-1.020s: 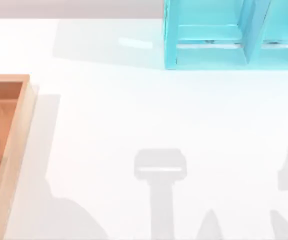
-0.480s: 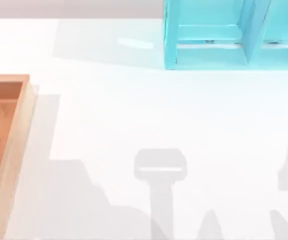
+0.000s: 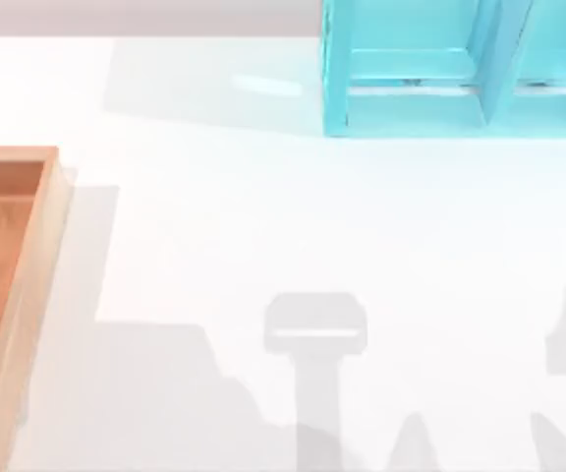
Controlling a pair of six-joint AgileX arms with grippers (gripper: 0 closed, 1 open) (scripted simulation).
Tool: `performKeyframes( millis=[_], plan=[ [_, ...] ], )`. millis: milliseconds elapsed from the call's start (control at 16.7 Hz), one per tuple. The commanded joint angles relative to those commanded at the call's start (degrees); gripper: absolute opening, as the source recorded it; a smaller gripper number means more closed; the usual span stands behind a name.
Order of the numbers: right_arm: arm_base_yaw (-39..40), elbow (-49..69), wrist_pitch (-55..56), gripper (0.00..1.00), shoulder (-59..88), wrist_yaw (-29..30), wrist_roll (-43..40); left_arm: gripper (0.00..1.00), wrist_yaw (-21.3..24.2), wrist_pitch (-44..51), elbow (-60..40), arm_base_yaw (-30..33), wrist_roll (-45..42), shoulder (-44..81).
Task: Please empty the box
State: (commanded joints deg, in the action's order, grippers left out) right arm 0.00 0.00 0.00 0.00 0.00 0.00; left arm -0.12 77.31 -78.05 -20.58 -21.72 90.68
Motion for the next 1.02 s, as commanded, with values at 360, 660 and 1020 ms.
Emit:
performKeyframes(
  millis=[360,660,1020],
  plan=[
    [0.00,0.00,0.00,1.00,0.00,0.00,0.00,0.00,-1.40,-8.19,-2.34,12.79,11.13,4.98],
    [0.00,0.00,0.00,1.00,0.00,0.00,0.00,0.00,-2.48,-15.45,-4.02,36.37,30.74,10.56],
    [0.00,0.00,0.00,1.00,0.00,0.00,0.00,0.00,-1.58,-16.87,-5.01,52.94,46.31,17.95]
  ],
)
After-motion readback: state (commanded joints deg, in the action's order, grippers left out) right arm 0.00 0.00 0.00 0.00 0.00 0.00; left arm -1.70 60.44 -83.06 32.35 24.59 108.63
